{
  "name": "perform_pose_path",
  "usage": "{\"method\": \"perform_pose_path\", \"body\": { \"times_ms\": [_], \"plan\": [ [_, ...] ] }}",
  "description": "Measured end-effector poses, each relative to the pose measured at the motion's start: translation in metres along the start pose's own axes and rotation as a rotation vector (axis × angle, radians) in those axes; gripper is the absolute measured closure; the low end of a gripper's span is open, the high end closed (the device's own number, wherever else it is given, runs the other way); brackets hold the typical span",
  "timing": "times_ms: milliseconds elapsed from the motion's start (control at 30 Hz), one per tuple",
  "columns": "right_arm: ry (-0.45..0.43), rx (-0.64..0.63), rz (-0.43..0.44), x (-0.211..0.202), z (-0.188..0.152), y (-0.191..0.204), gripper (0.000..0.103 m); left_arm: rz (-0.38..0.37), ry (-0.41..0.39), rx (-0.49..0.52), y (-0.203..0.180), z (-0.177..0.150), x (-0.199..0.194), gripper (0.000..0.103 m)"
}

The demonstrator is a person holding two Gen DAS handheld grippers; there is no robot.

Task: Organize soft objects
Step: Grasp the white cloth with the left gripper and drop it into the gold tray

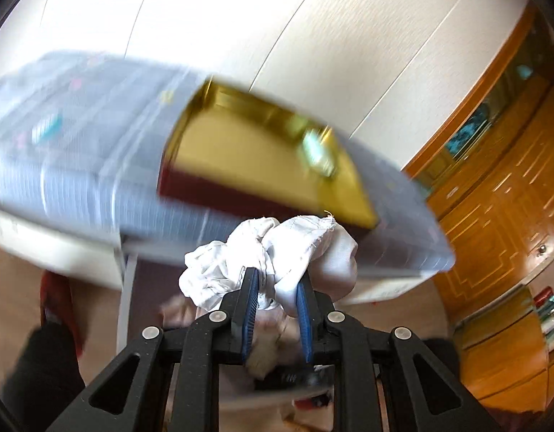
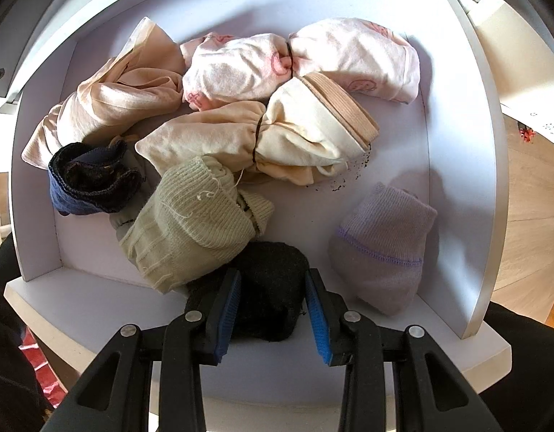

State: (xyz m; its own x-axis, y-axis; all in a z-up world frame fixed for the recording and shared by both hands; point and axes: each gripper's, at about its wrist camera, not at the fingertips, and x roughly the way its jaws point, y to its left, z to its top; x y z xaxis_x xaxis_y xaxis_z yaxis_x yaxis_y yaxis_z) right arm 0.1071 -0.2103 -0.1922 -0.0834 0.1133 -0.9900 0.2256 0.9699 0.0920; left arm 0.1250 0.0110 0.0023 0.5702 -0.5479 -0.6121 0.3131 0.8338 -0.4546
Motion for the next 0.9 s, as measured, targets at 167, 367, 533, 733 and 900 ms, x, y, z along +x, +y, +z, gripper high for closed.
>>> {"method": "perform_pose_path", "body": {
  "times_ms": [167,367,533,733,900],
  "plan": [
    [0.004,0.013,0.016,-0.002,0.002,-0.006,0.067,-0.009,-0.069,0.033,-0.014,0.062,-0.018,0.082],
    [0.011,0.029,0.037,-0.001,0.008,-0.02,0.067,0.046,-0.116,0.053,-0.016,0.138,-0.001,0.082],
    [0.021,0.051,0.061,0.002,0.008,-0.027,0.067,0.134,-0.07,0.044,-0.001,0.177,0.056,0.082],
    [0.032,0.067,0.081,0.001,0.011,-0.033,0.067,0.196,0.008,0.028,0.016,0.202,0.12,0.082],
    [0.037,0.066,0.086,0.002,0.016,-0.033,0.067,0.306,0.098,0.079,0.02,0.203,0.175,0.082]
  ]
}}
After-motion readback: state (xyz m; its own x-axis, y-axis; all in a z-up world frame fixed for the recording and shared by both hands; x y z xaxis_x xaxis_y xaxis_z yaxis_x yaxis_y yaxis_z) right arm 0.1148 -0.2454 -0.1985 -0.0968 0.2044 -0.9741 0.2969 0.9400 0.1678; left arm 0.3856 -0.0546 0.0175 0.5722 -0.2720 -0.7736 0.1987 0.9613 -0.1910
